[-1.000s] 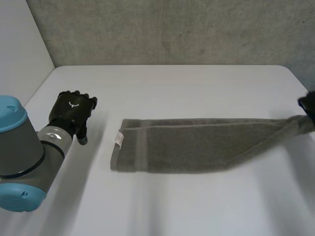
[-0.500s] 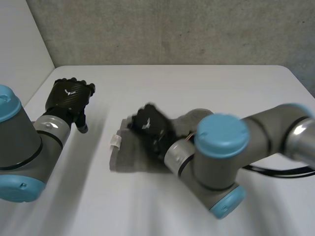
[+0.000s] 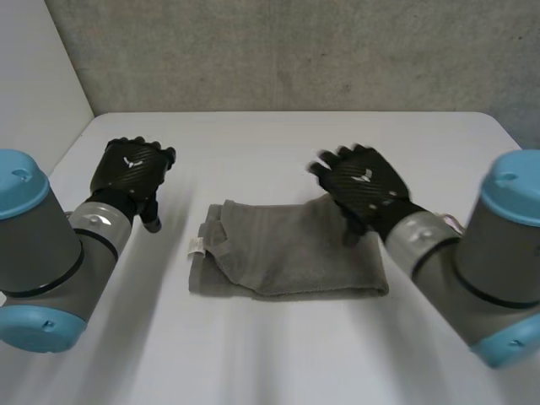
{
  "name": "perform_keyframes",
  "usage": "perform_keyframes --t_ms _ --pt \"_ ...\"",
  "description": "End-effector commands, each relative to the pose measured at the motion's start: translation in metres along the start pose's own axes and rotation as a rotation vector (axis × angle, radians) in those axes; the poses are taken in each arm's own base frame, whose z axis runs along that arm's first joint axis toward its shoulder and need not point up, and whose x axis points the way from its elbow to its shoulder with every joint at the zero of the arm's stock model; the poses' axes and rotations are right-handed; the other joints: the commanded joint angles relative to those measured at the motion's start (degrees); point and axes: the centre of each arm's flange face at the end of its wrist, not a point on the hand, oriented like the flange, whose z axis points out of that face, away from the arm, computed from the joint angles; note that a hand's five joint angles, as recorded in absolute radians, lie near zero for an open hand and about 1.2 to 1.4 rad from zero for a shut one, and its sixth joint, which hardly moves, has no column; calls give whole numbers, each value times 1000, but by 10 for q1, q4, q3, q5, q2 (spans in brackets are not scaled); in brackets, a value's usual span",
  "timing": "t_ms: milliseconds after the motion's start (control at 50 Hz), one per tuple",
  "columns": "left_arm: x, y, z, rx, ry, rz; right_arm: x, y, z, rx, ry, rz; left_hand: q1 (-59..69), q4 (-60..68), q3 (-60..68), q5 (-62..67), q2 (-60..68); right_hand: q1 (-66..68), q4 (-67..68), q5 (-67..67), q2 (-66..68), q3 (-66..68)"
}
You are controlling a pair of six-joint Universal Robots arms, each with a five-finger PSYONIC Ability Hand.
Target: Fold the towel.
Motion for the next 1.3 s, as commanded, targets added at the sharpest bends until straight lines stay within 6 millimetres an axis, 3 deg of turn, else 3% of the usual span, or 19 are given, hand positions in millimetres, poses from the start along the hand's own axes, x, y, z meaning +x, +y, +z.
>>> perform_keyframes --t_ms 20,100,340,380,420,440,500,600,760,880,920,940,980,1000,1020,1040,1180,1260,1300 --pt "10 -1 -2 10 23 6 10 50 -18 -185 -31 13 -30 -29 -33 -132 -28 -31 -47 -36 -40 -40" --pt "16 1 -3 9 40 11 8 73 -19 -237 -72 50 -30 -29 -33 -132 -28 18 2 13 10 9" --pt "22 1 -6 10 57 11 2 97 -10 -289 -111 85 -29 -28 -31 -130 -27 239 223 234 230 230" --pt "23 0 -6 11 60 10 3 98 -10 -291 -105 86 -29 -28 -31 -130 -27 308 292 303 299 299" --pt "23 0 -6 12 61 10 8 100 -9 -296 -80 83 -29 -28 -31 -130 -27 604 588 599 595 595" --pt "23 0 -6 12 61 10 8 100 -9 -296 -80 83 -29 -28 -31 -130 -27 605 589 601 597 597" --pt "23 0 -6 12 61 10 17 96 -8 -275 -20 55 -29 -28 -31 -130 -27 669 653 664 660 660" --pt "23 0 -7 12 61 10 35 63 -17 -189 72 -10 -29 -28 -31 -130 -27 669 653 664 660 660" --pt "21 -4 -8 23 52 8 33 47 -31 -245 27 -270 -29 -28 -31 -130 -27 669 653 664 660 660" --pt "19 -6 -7 30 46 7 33 27 -22 -200 41 -433 -32 -31 -35 -134 -30 669 653 664 660 660" --pt "18 -10 -5 42 39 2 -7 -6 -17 -64 -20 -486 -37 -36 -40 -139 -35 669 653 664 660 660" --pt "18 -10 -5 42 39 2 -7 -6 -17 -63 -20 -486 -37 -36 -40 -139 -35 669 653 664 660 660" --pt "15 -15 -3 59 22 -15 -48 -16 -9 26 -108 -517 -40 -39 -43 -142 -38 669 653 664 660 660" --pt "15 -15 -3 59 22 -15 -48 -16 -9 27 -109 -517 -40 -39 -43 -142 -38 669 653 664 660 660" --pt "13 -18 -2 67 11 -39 -69 -13 -4 52 -157 -533 -42 -41 -45 -144 -40 669 653 664 660 660" --pt "13 -18 -2 67 10 -39 -69 -13 -4 52 -157 -533 -42 -41 -45 -144 -40 669 653 664 660 660" --pt "5 -33 -6 112 -10 -223 -146 15 -6 96 -402 -650 -94 -93 -97 -196 -92 669 653 664 660 660" --pt "4 -36 -8 122 -6 -282 -154 21 -7 102 -423 -672 -125 -124 -127 -226 -123 632 616 628 624 624" --pt "4 -36 -9 123 -2 -324 -147 14 -8 98 -392 -631 -151 -150 -154 -253 -149 -31 -47 -36 -40 -40"
